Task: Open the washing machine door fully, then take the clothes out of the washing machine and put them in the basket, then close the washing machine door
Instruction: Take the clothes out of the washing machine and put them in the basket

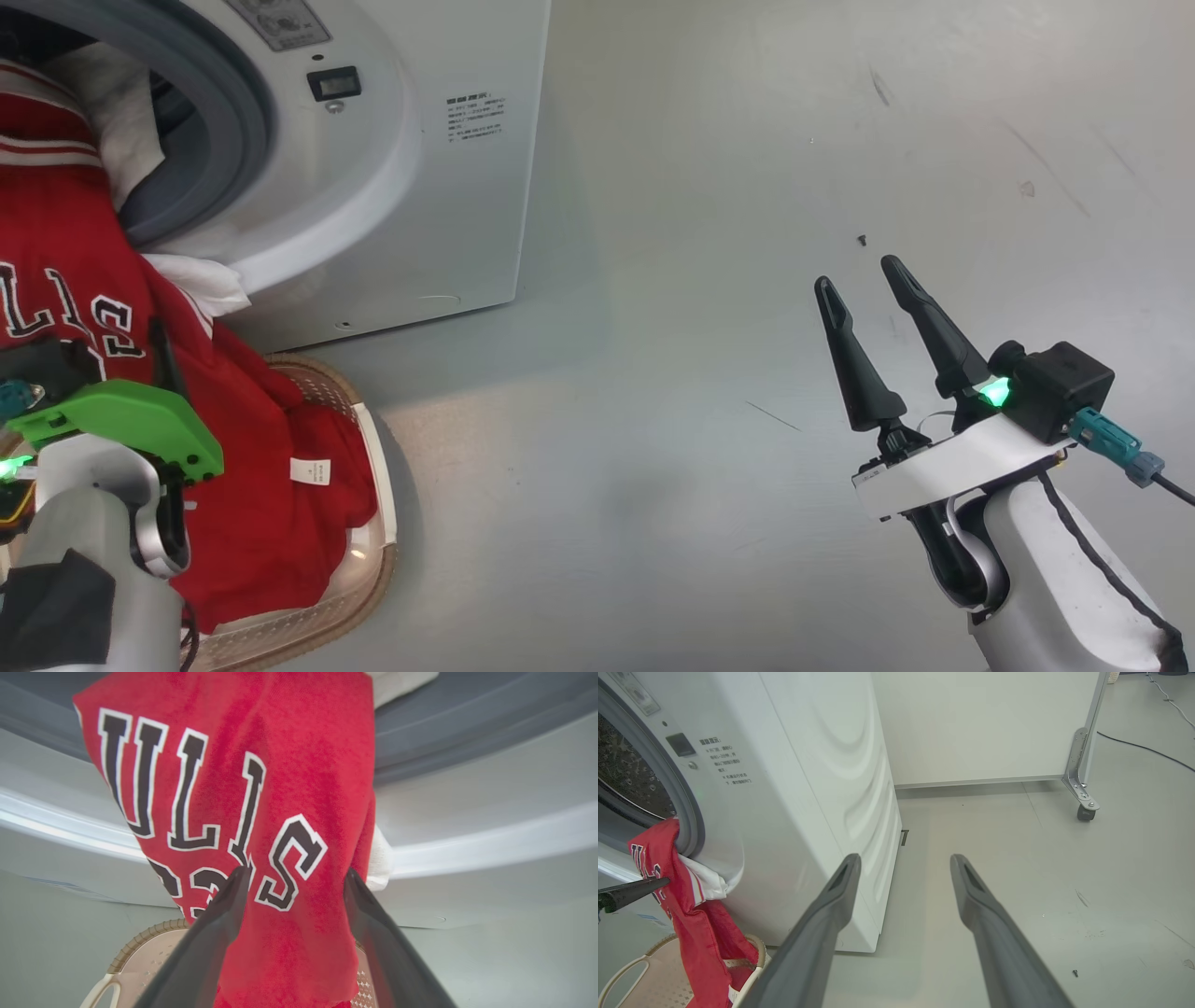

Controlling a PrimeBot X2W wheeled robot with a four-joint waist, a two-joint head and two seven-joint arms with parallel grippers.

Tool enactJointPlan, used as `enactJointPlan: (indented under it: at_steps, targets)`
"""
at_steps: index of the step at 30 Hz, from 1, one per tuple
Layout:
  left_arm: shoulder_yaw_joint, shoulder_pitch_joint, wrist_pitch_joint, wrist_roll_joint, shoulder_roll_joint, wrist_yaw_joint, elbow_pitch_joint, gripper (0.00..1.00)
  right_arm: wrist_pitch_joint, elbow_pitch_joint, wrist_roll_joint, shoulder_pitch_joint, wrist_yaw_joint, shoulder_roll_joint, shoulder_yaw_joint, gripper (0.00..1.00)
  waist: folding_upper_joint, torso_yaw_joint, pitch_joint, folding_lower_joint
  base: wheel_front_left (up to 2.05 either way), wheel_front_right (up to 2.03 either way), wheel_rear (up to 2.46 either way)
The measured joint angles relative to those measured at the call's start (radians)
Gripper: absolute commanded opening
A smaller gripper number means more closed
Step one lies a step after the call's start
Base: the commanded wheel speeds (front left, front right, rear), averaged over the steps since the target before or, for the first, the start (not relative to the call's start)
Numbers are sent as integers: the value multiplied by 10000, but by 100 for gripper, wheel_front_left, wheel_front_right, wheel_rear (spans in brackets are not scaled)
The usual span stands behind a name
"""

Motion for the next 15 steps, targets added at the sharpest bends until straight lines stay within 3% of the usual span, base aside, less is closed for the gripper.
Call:
enactJointPlan:
  at_steps: [15]
  targets:
    - [573, -1358, 535, -48, 165, 88, 1193, 100, 0, 12, 0, -140, 0, 36, -155, 100, 0, -470, 313, 0, 0, 0, 0]
